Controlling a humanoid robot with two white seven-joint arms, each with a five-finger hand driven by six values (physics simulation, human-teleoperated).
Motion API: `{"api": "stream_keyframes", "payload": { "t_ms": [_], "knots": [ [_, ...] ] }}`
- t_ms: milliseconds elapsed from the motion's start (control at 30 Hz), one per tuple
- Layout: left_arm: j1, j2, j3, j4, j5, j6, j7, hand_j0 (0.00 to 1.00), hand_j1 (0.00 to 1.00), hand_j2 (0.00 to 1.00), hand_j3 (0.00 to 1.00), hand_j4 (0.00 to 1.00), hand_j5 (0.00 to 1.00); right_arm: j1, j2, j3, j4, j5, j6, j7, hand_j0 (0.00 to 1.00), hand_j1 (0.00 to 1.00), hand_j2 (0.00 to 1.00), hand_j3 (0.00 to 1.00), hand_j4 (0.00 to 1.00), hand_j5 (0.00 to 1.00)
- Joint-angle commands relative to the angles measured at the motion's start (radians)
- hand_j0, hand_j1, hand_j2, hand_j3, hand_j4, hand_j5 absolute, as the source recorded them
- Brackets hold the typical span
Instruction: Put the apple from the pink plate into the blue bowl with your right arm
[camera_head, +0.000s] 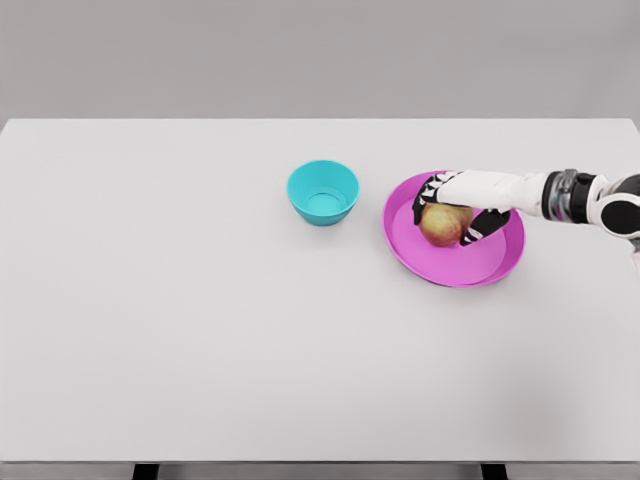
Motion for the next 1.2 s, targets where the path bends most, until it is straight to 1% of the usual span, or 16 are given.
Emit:
{"api": "stream_keyframes", "payload": {
  "t_ms": [0,100,167,233,267,333,367,400,533,633,767,933,1033,1067,1167],
  "knots": [
    [0.0,0.0,0.0,0.0,0.0,0.0,0.0,1.0,1.0,1.0,1.0,1.0,1.0,-0.001,0.007,0.01,0.003,0.045,-0.022,-0.009,0.43,0.43,0.43,0.43,0.43,0.43],
    [0.0,0.0,0.0,0.0,0.0,0.0,0.0,1.0,1.0,1.0,1.0,1.0,1.0,-0.003,0.007,-0.004,0.002,0.045,-0.026,-0.009,0.43,0.43,0.43,0.43,0.43,0.43],
    [0.0,0.0,0.0,0.0,0.0,0.0,0.0,1.0,1.0,1.0,1.0,1.0,1.0,-0.003,0.007,-0.03,-0.001,0.045,-0.028,-0.009,0.43,0.43,0.43,0.43,0.43,0.43],
    [-0.002,0.0,0.0,0.0,0.0,0.0,0.0,1.0,1.0,1.0,1.0,1.0,1.0,-0.021,0.01,-0.03,-0.004,0.043,-0.023,-0.009,0.43,0.43,0.43,0.43,0.43,0.43],
    [-0.002,0.0,0.0,0.0,0.0,0.0,0.0,1.0,1.0,1.0,1.0,1.0,1.0,-0.031,0.015,-0.033,-0.006,0.042,-0.022,-0.009,0.43,0.43,0.43,0.43,0.43,0.43],
    [-0.002,0.0,0.0,0.0,0.0,0.0,0.0,1.0,1.0,1.0,1.0,1.0,1.0,-0.041,0.041,-0.037,-0.006,0.042,-0.018,-0.009,0.43,0.43,0.43,0.43,0.43,0.43],
    [0.0,0.0,0.0,0.0,0.0,0.0,0.0,1.0,1.0,1.0,1.0,1.0,1.0,-0.054,0.067,-0.036,-0.001,0.042,-0.017,-0.009,0.43,0.43,0.43,0.43,0.43,0.43],
    [-0.002,0.0,0.0,0.0,0.0,0.0,0.0,1.0,1.0,1.0,1.0,1.0,1.0,-0.055,0.075,-0.036,0.0,0.042,-0.017,-0.009,0.43,0.43,0.43,0.43,0.43,0.43],
    [-0.002,0.0,0.0,0.0,0.0,0.0,0.0,1.0,1.0,1.0,1.0,1.0,1.0,-0.063,0.078,-0.037,-0.006,0.043,-0.017,-0.009,0.41,0.41,0.41,0.41,0.41,0.41],
    [0.0,0.0,0.0,0.0,0.0,0.0,0.0,1.0,1.0,1.0,1.0,1.0,1.0,-0.098,0.084,-0.037,-0.009,0.042,-0.005,-0.009,0.41,0.41,0.41,0.41,0.41,0.41],
    [-0.002,0.0,0.0,0.0,0.0,0.0,0.0,1.0,1.0,1.0,1.0,1.0,1.0,-0.146,0.151,-0.036,-0.004,0.042,0.011,-0.009,0.41,0.41,0.41,0.41,0.41,0.41],
    [-0.002,0.0,0.0,0.0,0.0,0.0,0.0,1.0,1.0,1.0,1.0,1.0,1.0,-0.169,0.21,-0.027,0.008,0.045,0.028,-0.009,0.41,0.41,0.41,0.41,0.41,0.41],
    [-0.002,0.0,0.0,0.0,0.0,0.0,0.0,1.0,1.0,1.0,1.0,1.0,1.0,-0.187,0.271,-0.024,0.069,0.074,0.026,-0.009,0.41,0.41,0.41,0.41,0.41,0.41],
    [0.0,0.0,0.0,-0.002,0.0,0.0,0.0,1.0,1.0,1.0,1.0,1.0,1.0,-0.195,0.305,-0.025,0.092,0.092,0.026,-0.009,0.41,0.41,0.41,0.41,0.41,0.41],
    [0.0,0.0,0.0,0.0,0.0,-0.001,0.0,1.0,1.0,1.0,1.0,1.0,1.0,-0.219,0.358,-0.014,0.144,0.101,0.021,-0.009,0.42,0.42,0.42,0.42,0.42,0.42]
  ]
}}
